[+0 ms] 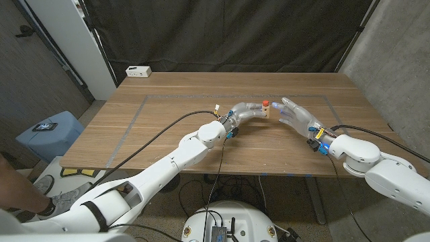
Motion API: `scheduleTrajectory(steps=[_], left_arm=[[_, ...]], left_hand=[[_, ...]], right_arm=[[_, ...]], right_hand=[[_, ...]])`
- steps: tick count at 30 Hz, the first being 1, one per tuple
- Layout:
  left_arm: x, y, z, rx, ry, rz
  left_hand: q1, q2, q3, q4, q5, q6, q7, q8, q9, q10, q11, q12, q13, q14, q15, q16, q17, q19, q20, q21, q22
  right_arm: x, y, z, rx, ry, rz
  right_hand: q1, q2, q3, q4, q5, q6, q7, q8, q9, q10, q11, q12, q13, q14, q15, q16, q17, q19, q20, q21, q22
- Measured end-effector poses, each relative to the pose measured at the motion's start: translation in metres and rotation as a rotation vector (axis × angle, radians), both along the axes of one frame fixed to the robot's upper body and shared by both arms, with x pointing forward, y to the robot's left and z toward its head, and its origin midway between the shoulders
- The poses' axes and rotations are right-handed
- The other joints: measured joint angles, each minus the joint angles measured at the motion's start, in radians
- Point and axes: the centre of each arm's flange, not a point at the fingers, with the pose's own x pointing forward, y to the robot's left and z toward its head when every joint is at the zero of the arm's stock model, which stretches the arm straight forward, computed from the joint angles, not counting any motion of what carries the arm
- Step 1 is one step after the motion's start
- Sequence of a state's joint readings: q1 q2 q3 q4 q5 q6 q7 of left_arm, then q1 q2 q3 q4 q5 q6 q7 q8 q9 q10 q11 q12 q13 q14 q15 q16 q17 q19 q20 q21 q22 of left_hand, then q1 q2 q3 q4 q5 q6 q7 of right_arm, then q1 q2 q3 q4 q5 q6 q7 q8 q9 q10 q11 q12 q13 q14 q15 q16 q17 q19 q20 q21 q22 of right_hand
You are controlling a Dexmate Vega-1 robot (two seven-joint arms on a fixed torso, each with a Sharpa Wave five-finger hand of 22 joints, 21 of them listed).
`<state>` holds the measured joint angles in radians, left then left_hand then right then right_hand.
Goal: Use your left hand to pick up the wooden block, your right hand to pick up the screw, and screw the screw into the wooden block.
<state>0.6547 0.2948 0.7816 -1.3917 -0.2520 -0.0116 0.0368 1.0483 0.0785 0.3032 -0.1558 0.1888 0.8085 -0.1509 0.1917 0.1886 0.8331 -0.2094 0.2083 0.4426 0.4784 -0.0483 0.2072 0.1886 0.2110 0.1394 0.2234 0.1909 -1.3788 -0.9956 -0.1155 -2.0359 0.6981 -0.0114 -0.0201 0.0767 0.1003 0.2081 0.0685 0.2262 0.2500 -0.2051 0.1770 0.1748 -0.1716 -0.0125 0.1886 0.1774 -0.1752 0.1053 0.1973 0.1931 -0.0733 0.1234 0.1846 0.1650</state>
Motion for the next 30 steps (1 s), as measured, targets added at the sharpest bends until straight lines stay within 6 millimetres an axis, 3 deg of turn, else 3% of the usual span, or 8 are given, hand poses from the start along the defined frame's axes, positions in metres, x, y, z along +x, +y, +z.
scheduleTrajectory(steps=[30], left_arm=[[-0.005,0.001,0.000,0.005,-0.007,-0.003]], left_hand=[[-0.005,0.005,-0.005,0.004,0.008,-0.012,-0.008,-0.004,-0.001,-0.015,-0.002,-0.001,0.000,0.000,0.000,0.000,0.000,0.000,0.000,0.000,0.000]], right_arm=[[0.016,0.005,0.007,-0.003,-0.027,0.024]], right_hand=[[0.000,0.000,0.003,-0.003,0.000,-0.070,-0.013,-0.008,-0.003,0.000,0.000,-0.004,0.000,0.000,0.000,0.000,0.000,0.000,0.000,0.000,0.000]])
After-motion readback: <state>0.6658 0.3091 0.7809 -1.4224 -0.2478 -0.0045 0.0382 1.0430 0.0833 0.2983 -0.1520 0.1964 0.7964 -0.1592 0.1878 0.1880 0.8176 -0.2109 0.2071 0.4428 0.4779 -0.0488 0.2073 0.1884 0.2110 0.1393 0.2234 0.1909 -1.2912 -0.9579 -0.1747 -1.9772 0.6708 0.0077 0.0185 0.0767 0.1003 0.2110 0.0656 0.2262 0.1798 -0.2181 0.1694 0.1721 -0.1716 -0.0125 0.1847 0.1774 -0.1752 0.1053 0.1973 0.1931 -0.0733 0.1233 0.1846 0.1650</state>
